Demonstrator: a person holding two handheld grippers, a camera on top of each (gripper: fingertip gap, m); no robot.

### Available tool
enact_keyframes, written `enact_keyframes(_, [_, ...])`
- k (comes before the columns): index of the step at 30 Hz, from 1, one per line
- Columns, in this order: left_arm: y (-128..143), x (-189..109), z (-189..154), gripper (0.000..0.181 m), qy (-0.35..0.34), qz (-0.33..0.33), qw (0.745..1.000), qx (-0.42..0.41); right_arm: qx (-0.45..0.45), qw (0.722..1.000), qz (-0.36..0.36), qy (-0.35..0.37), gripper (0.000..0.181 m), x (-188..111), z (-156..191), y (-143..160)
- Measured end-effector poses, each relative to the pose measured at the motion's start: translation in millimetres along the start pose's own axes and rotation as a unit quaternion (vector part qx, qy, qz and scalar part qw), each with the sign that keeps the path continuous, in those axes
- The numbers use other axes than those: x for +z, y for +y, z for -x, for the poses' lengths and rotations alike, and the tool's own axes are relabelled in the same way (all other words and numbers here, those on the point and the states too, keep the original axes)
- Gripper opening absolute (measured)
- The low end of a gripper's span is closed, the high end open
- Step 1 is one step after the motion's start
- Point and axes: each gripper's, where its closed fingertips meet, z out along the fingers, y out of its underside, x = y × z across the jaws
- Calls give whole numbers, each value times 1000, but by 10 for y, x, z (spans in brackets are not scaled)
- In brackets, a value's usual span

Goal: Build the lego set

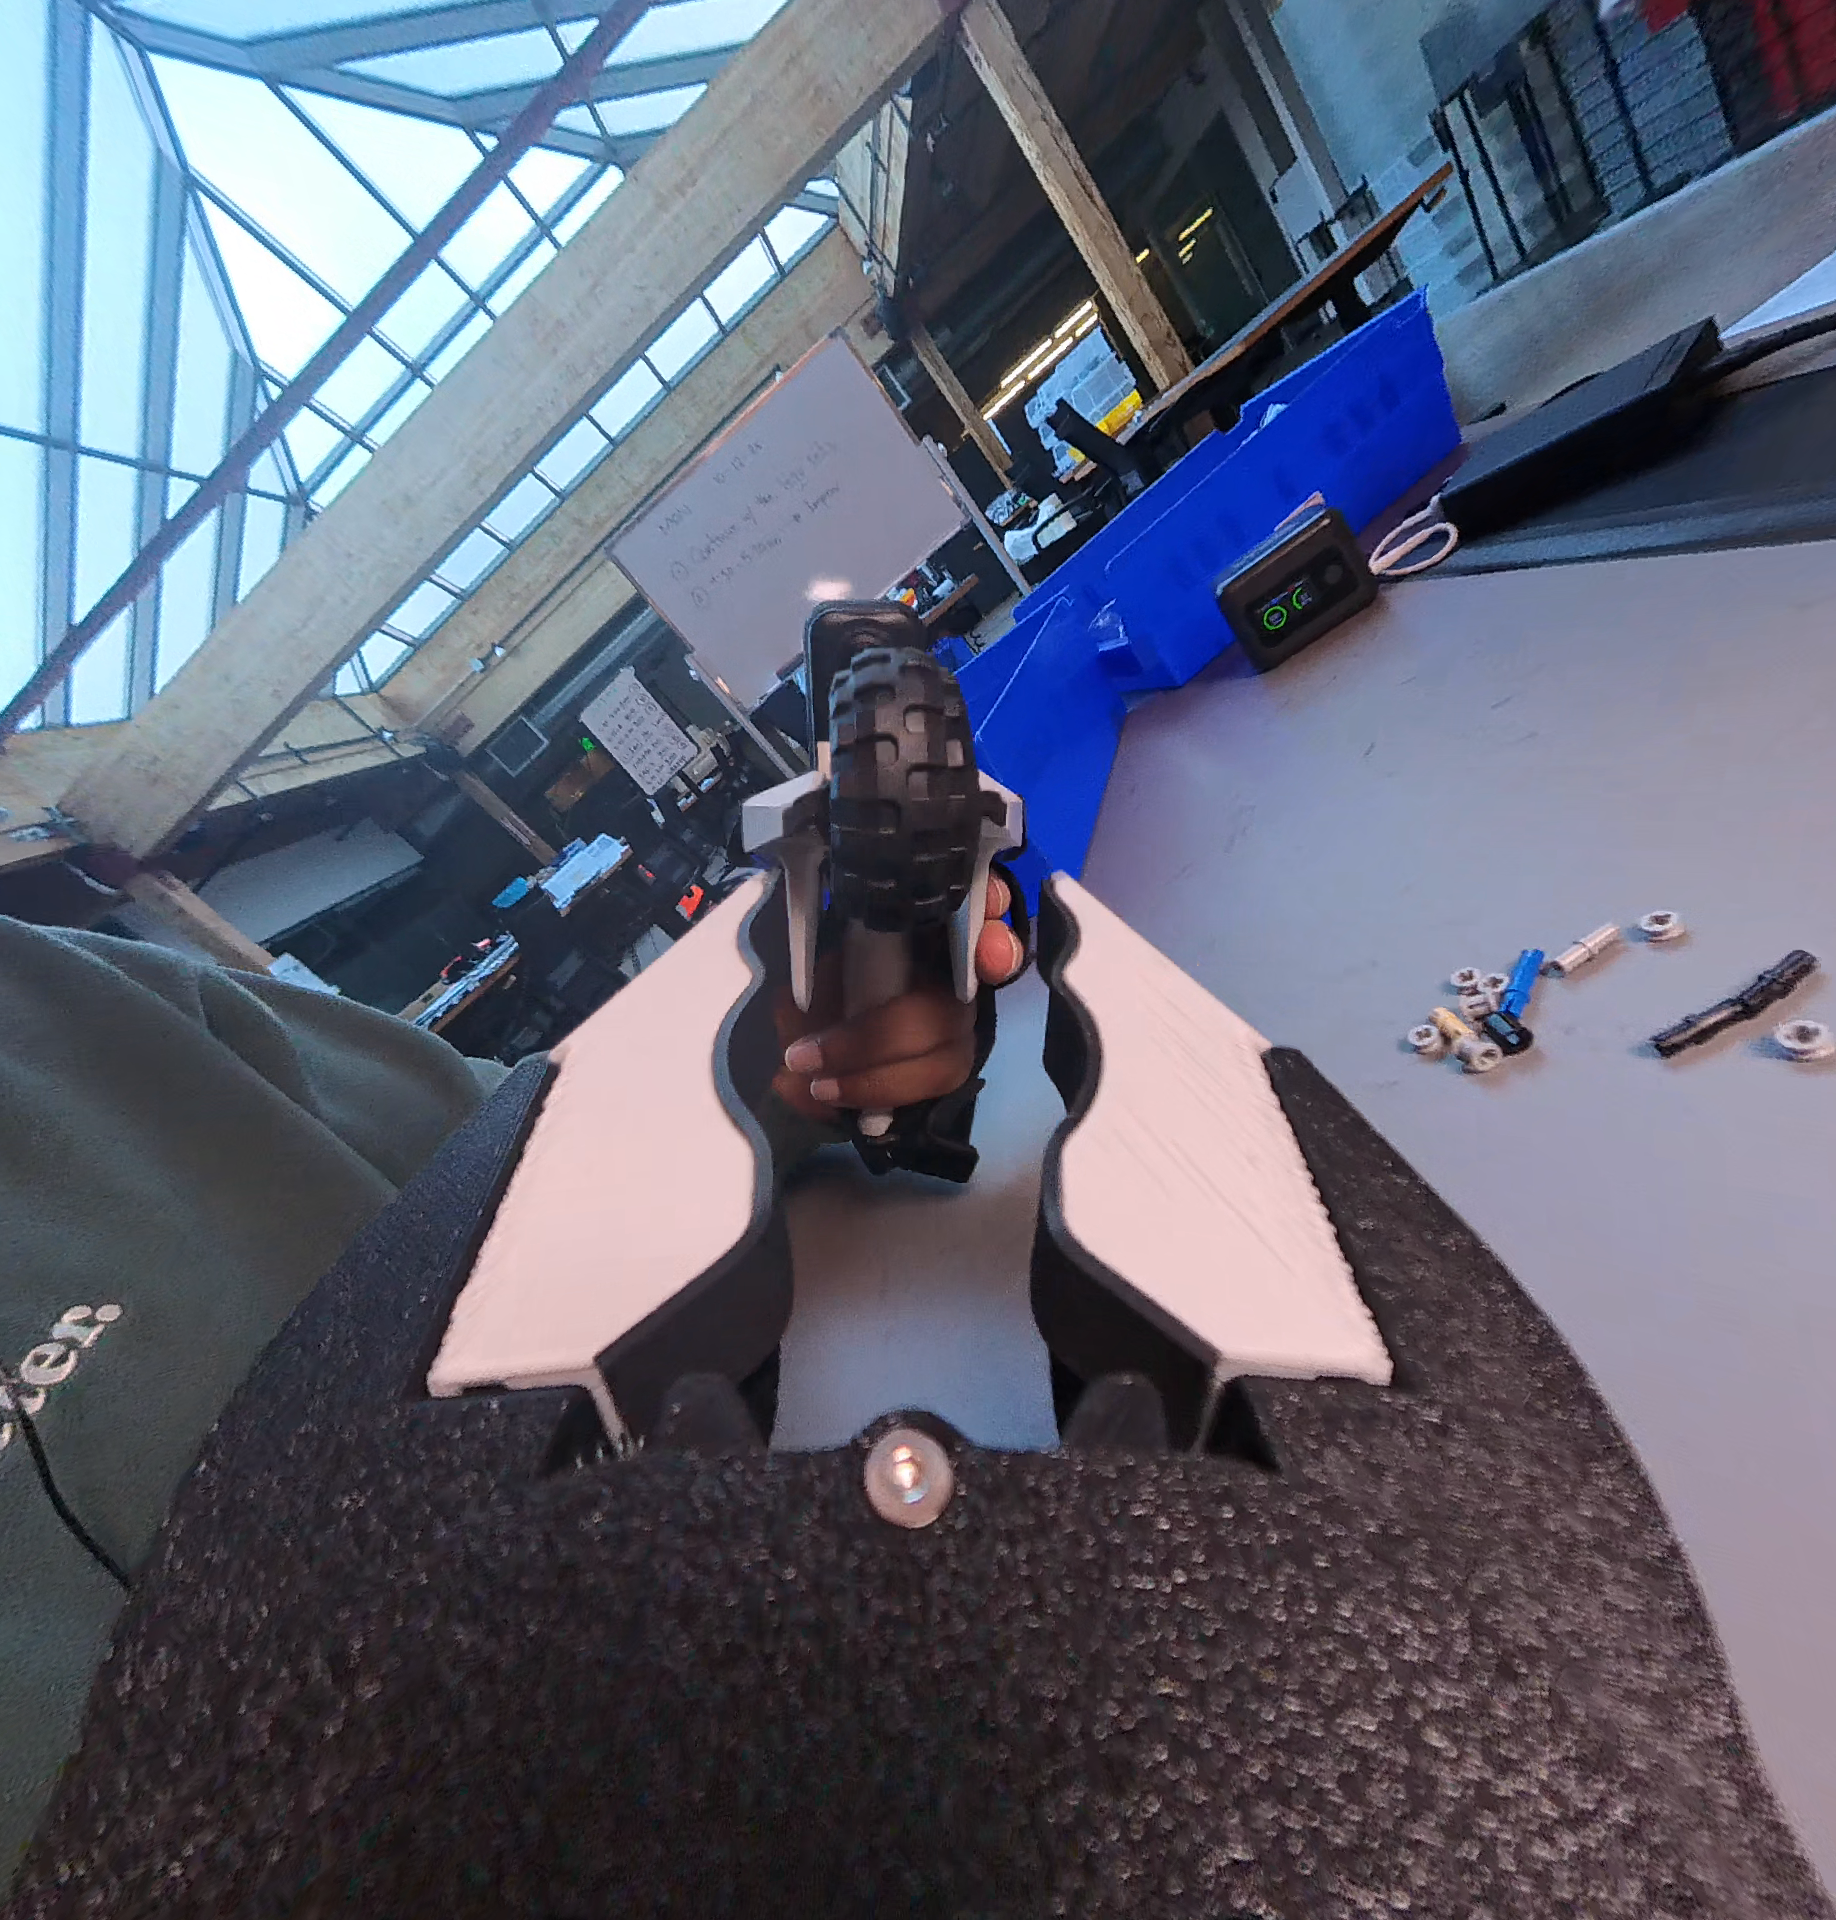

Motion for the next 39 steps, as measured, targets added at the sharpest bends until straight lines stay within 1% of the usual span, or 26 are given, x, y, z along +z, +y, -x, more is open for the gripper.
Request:
enact_keyframes(1, [25,31,-14,27,1,0,1000,-1,-3,1000,5,3,44,38,4,36])
enact_keyframes(2, [57,59,-17,28,-1,2,1000,2,-13,1000,1,3,30,55,23,36])
enact_keyframes(3, [63,69,-29,28,1,2,1000,8,-24,1000,-10,2,28,47,49,-1])
enact_keyframes(5, [101,81,-51,28,3,21,999,24,-47,999,6,2,27,19,70,7])
enact_keyframes(8, [166,51,-77,30,3,70,996,59,-66,997,39,1,25,-2,91,72])
enact_keyframes(10, [177,6,-67,42,-6,98,992,79,-89,993,82,1,25,-14,104,174])
enact_keyframes(11, [203,-16,-44,44,-16,117,989,94,-113,989,93,14,25,-17,85,200])
enact_keyframes(12, [258,-37,-23,42,-26,142,982,118,-142,984,103,32,25,-14,63,221])
enact_keyframes(13, [323,-52,-14,35,-34,167,974,146,-180,976,115,47,26,-7,58,245])
enact_keyframes(14, [343,-63,-4,31,-44,179,967,174,-231,962,129,62,26,-2,59,277])
enact_keyframes(16, [313,-70,-45,28,-51,178,954,235,-334,930,124,91,27,15,98,259])
enact_keyframes(19, [257,-62,-199,27,-40,165,935,312,-418,900,82,86,28,10,279,175])
enact_keyframes(20, [255,-62,-240,27,-38,165,927,335,-430,896,78,78,28,1,329,171])
enact_keyframes(23, [244,-56,-352,26,-28,157,910,383,-429,900,67,44,30,-24,492,160])
enact_keyframes(26, [218,-28,-395,26,-35,146,901,406,-440,895,58,48,25,-47,542,109])
enact_keyframes(28, [169,-16,-412,26,-46,133,901,411,-460,884,50,63,23,-39,565,64])
enact_keyframes(31, [89,6,-439,25,-62,108,903,410,-503,857,32,107,19,-21,602,-31])
enact_keyframes(36, [-44,55,-424,24,-110,59,909,397,-578,790,2,204,8,-10,626,-177])
enact_keyframes(37, [-54,61,-406,24,-119,55,910,393,-586,781,-1,217,7,-8,614,-188])
enact_keyframes(39, [-43,64,-356,25,-131,56,911,387,-595,771,9,227,6,-10,569,-180])
